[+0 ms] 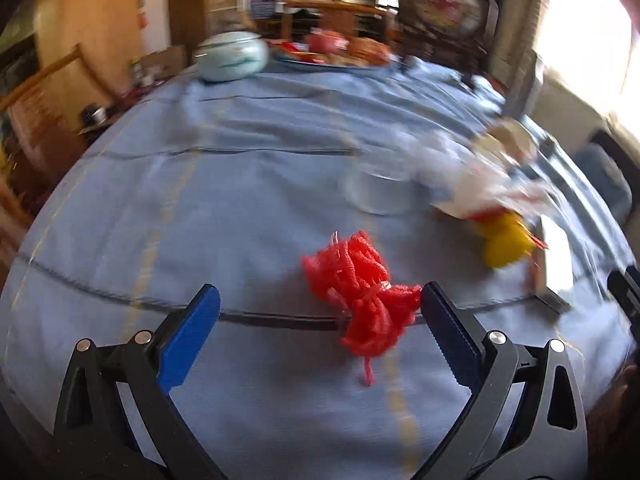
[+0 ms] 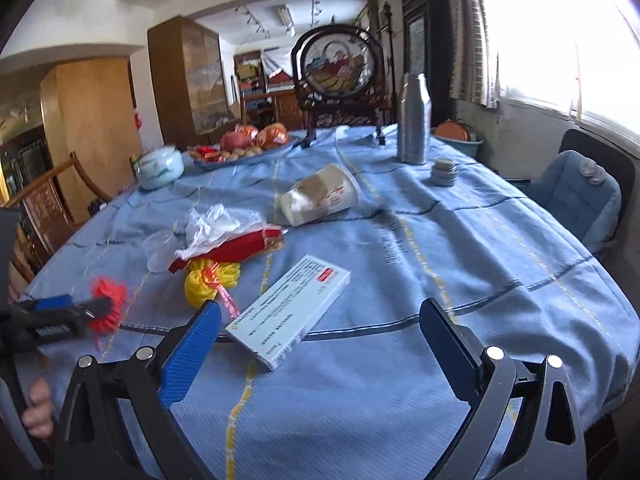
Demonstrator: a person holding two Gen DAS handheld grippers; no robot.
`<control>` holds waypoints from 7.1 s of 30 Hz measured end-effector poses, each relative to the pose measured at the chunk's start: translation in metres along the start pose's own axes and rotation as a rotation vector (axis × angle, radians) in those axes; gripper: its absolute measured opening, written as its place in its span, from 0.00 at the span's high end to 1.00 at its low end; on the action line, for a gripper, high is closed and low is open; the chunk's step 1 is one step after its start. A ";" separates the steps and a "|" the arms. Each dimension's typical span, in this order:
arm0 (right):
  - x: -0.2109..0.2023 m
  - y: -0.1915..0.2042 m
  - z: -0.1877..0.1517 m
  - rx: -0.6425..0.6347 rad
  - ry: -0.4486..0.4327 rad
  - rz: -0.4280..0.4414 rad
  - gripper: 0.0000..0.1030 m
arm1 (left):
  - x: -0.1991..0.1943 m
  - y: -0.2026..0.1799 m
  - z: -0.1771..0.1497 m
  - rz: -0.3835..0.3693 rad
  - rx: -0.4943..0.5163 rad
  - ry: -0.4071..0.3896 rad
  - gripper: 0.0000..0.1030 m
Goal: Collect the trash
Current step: 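Grasp the red tangled string with the left tool while the right tool grasps the white medicine box, then lift the red string with the left tool while the right tool lifts the medicine box, then drop the red string from the left tool into the wastebasket while the right tool drops the medicine box, then move both tools back over the table toward the clear cup and tissue, then grasp the clear plastic cup with the left tool while the right tool grasps the white tissue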
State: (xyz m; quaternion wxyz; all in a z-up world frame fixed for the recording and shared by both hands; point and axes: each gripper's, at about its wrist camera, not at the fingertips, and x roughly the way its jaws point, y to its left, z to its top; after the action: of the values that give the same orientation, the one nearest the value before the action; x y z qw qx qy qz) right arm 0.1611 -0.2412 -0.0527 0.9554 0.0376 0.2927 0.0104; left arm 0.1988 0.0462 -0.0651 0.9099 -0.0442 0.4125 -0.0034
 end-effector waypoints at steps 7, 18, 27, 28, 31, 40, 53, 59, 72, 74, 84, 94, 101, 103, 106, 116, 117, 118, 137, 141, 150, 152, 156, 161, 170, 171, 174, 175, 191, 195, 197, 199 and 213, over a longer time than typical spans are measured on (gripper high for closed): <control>0.029 0.036 0.006 -0.088 0.109 -0.030 0.05 | 0.001 0.018 -0.007 -0.069 -0.052 0.001 0.07; 0.059 0.058 0.006 -0.208 0.212 -0.177 0.06 | -0.001 0.009 -0.007 -0.112 0.005 -0.034 0.07; 0.041 -0.019 0.009 -0.054 0.198 -0.287 0.06 | 0.001 0.009 -0.007 -0.126 0.000 -0.026 0.06; 0.038 -0.024 0.009 -0.030 0.186 -0.261 0.06 | 0.001 0.008 -0.007 -0.125 0.000 -0.025 0.07; 0.032 -0.021 0.008 -0.008 0.182 -0.134 0.10 | 0.001 0.007 -0.007 -0.119 0.005 -0.024 0.07; 0.048 0.000 0.008 -0.117 0.216 -0.136 0.19 | 0.000 0.004 -0.009 -0.104 0.026 -0.019 0.07; 0.021 -0.021 0.016 -0.004 0.096 0.055 0.56 | 0.016 -0.019 0.007 -0.146 0.078 0.042 0.32; 0.001 -0.026 0.019 0.015 0.039 0.108 0.55 | 0.023 -0.028 0.009 -0.154 0.080 0.055 0.54; -0.030 -0.023 0.017 0.027 -0.015 0.168 0.56 | -0.059 0.007 0.012 -0.124 0.014 -0.134 0.67; -0.035 -0.019 0.016 0.023 -0.024 0.172 0.56 | -0.072 0.014 0.010 -0.111 0.003 -0.158 0.67; -0.084 -0.011 0.018 0.041 -0.112 0.260 0.56 | -0.130 0.058 -0.020 -0.066 -0.062 -0.238 0.67; -0.125 0.039 0.023 -0.051 -0.151 0.434 0.56 | -0.174 0.120 -0.059 0.032 -0.163 -0.282 0.67; -0.127 0.109 0.023 -0.161 -0.092 0.599 0.56 | -0.193 0.187 -0.108 0.159 -0.272 -0.242 0.67; -0.125 0.133 0.021 -0.192 -0.062 0.640 0.56 | -0.192 0.210 -0.129 0.198 -0.309 -0.206 0.67; -0.120 0.173 0.019 -0.236 0.005 0.721 0.56 | -0.180 0.243 -0.156 0.221 -0.366 -0.142 0.67; -0.116 0.310 -0.013 -0.435 0.179 0.886 0.56 | -0.154 0.306 -0.204 0.283 -0.516 -0.073 0.22; -0.115 0.325 -0.019 -0.457 0.204 0.903 0.56 | -0.156 0.311 -0.207 0.286 -0.531 -0.076 0.20; -0.114 0.335 -0.024 -0.472 0.220 0.913 0.56 | -0.157 0.315 -0.209 0.290 -0.541 -0.080 0.18; -0.085 0.410 -0.059 -0.566 0.316 0.952 0.24 | -0.189 0.367 -0.239 0.376 -0.693 -0.138 0.10; -0.078 0.376 -0.043 -0.497 0.266 0.897 0.20 | -0.186 0.342 -0.221 0.365 -0.610 -0.138 0.10; -0.087 0.271 -0.001 -0.333 0.037 0.705 0.05 | -0.186 0.267 -0.172 0.318 -0.423 -0.159 0.08; -0.092 0.246 0.004 -0.307 -0.013 0.644 0.05 | -0.186 0.244 -0.159 0.295 -0.372 -0.162 0.07; -0.092 0.193 0.014 -0.238 -0.076 0.534 0.05 | -0.179 0.201 -0.139 0.262 -0.277 -0.164 0.07; -0.083 0.103 0.022 -0.092 -0.112 0.414 0.05 | -0.166 0.148 -0.114 0.166 -0.186 -0.159 0.07; -0.065 -0.040 0.019 0.215 -0.145 0.223 0.05 | -0.107 0.036 -0.039 -0.004 0.044 -0.128 0.06; -0.061 -0.052 0.018 0.245 -0.142 0.218 0.05 | -0.097 0.022 -0.028 -0.021 0.070 -0.123 0.07; -0.050 -0.067 0.012 0.286 -0.132 0.209 0.05 | -0.067 -0.011 0.000 -0.062 0.115 -0.107 0.06; -0.045 -0.072 0.009 0.294 -0.127 0.207 0.05 | -0.055 -0.019 0.009 -0.070 0.121 -0.096 0.06; 0.003 -0.046 0.034 0.194 -0.017 0.251 0.05 | 0.088 -0.056 0.086 -0.056 0.114 0.100 0.06; 0.027 -0.023 0.050 0.152 0.046 0.298 0.05 | 0.093 -0.039 0.088 -0.093 0.057 0.119 0.07; 0.038 -0.013 0.056 0.138 0.074 0.317 0.05 | 0.088 -0.028 0.090 -0.079 0.028 0.091 0.07; 0.052 -0.001 0.064 0.126 0.108 0.344 0.05 | 0.085 -0.017 0.091 -0.060 0.020 0.074 0.07; 0.111 0.079 0.081 -0.164 0.207 0.310 0.24 | 0.073 0.026 0.092 -0.053 -0.107 0.023 0.07</control>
State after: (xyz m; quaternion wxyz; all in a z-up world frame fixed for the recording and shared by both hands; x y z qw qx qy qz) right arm 0.2986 -0.1630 -0.0413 0.9070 0.0028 0.3782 0.1852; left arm 0.3148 0.0762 -0.0618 0.9011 -0.1038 0.4210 -0.0058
